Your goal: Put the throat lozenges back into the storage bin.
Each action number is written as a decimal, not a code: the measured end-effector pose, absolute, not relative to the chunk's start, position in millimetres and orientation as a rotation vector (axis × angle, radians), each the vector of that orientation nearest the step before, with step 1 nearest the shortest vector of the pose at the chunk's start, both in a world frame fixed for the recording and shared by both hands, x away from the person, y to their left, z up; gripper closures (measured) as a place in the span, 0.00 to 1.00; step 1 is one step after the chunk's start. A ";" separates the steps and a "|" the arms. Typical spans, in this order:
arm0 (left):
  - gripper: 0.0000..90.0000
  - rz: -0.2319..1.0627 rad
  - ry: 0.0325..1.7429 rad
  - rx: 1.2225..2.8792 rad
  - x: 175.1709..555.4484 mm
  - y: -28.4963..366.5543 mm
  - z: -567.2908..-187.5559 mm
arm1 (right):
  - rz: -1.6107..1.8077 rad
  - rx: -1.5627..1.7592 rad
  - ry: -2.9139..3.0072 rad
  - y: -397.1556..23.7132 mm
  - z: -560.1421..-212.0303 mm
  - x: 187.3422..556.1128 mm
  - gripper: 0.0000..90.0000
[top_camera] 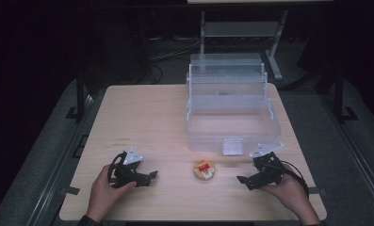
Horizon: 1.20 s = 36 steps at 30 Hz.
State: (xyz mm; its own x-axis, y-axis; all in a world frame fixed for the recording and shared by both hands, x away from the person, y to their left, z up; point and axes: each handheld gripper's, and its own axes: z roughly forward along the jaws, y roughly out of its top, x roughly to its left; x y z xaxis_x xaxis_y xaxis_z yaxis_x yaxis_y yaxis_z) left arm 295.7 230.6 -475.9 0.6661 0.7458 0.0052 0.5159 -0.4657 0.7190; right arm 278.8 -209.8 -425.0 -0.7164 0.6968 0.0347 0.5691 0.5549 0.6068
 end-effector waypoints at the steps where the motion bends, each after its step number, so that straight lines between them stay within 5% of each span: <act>1: 0.12 0.418 0.969 2.172 295.7 230.6 -475.9 | 0.893 1.065 2.580 -209.8 -425.0 278.8 0.06; 36: 0.12 0.418 0.970 2.171 295.7 230.5 -475.9 | 0.905 0.930 2.678 -175.8 -421.3 286.2 0.15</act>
State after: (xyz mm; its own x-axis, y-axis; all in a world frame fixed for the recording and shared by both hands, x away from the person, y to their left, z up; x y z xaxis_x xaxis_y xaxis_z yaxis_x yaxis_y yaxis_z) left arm 295.7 230.5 -475.9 0.6659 0.7461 0.0051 0.5159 -0.4654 0.7192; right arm 286.2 -175.8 -421.3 -0.7923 0.6088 0.0410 0.5088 0.6221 0.5951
